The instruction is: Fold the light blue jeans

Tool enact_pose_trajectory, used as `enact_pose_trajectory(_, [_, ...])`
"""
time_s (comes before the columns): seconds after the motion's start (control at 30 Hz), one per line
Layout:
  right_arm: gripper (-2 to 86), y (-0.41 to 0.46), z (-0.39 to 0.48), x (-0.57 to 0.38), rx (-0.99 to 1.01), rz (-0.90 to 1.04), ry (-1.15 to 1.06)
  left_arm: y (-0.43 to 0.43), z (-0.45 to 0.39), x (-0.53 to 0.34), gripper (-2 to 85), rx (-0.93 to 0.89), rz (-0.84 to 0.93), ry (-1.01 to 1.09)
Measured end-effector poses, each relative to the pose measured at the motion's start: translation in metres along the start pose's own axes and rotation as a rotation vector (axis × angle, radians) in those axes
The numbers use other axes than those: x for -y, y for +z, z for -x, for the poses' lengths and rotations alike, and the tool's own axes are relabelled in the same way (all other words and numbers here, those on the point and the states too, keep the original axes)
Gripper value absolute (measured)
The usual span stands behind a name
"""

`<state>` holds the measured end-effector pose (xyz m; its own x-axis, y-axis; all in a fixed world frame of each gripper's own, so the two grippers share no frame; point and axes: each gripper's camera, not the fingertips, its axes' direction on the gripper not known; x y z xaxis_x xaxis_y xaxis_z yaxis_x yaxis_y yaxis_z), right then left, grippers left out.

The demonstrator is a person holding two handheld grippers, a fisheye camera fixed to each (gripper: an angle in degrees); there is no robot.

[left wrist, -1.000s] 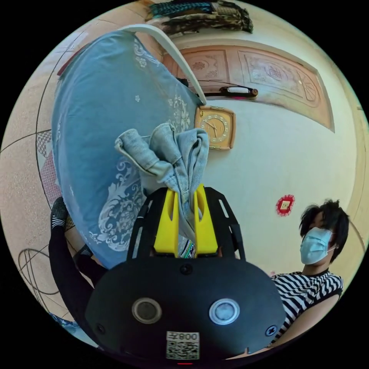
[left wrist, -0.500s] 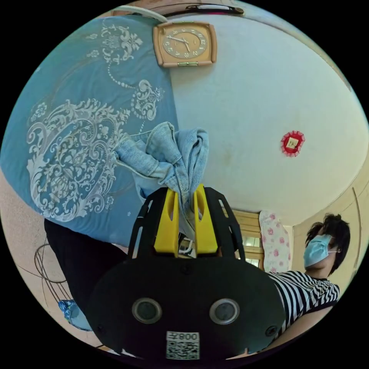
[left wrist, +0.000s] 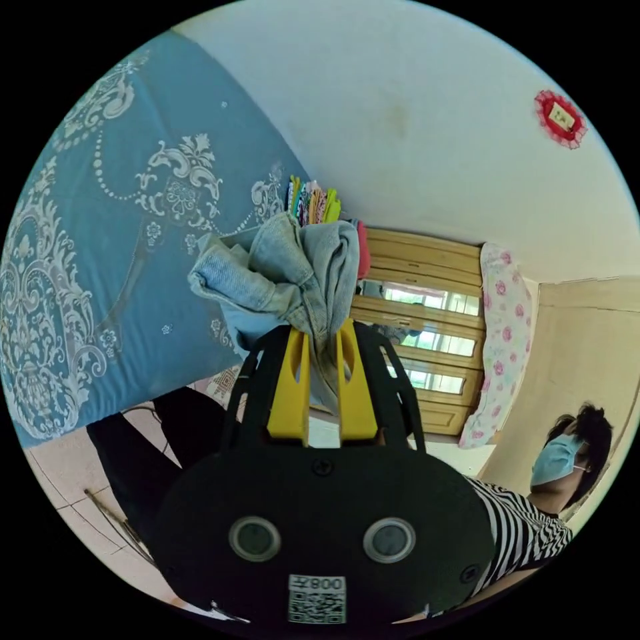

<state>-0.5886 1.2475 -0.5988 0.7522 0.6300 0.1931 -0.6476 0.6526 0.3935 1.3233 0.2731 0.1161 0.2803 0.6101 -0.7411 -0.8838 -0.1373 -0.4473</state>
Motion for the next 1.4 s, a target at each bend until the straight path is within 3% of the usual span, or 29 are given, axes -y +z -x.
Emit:
enact_pose_trajectory(0.43, [-0.3,-0.410,0.090,0.005,-0.121,-0.315,-0.309,0.442,-0.127,0.174,7.5,-0.138,0.221,0.357])
enact_pose_trajectory(0.57, [-0.3,-0.516,0.085,0.008,-0.200,-0.380,-0.302,0.573,-0.113,0.222,7.5,-0.107,0.325,0.402])
enact_pose_trajectory(0.67, [-0.2,-0.565,0.041,0.013,-0.217,-0.387,-0.168,0.647,-0.060,0.252,7.6,-0.003,0.374,0.295])
enact_pose_trajectory(0.8, [-0.1,-0.604,-0.055,0.022,-0.194,-0.318,0.131,0.705,0.021,0.278,7.9,0.291,0.421,0.096])
enact_pose_trajectory(0.9, [0.1,-0.615,-0.075,0.024,-0.219,-0.237,0.203,0.726,0.053,0.290,8.3,0.268,0.407,0.057])
enact_pose_trajectory(1.23, [4.1,-0.703,-0.068,0.024,-0.075,-0.291,0.259,0.779,0.071,0.335,8.0,0.338,0.381,0.155])
enact_pose_trajectory(1.4, [6.5,-0.744,-0.044,0.006,-0.114,-0.324,0.310,0.780,0.080,0.346,5.4,0.321,0.293,0.188])
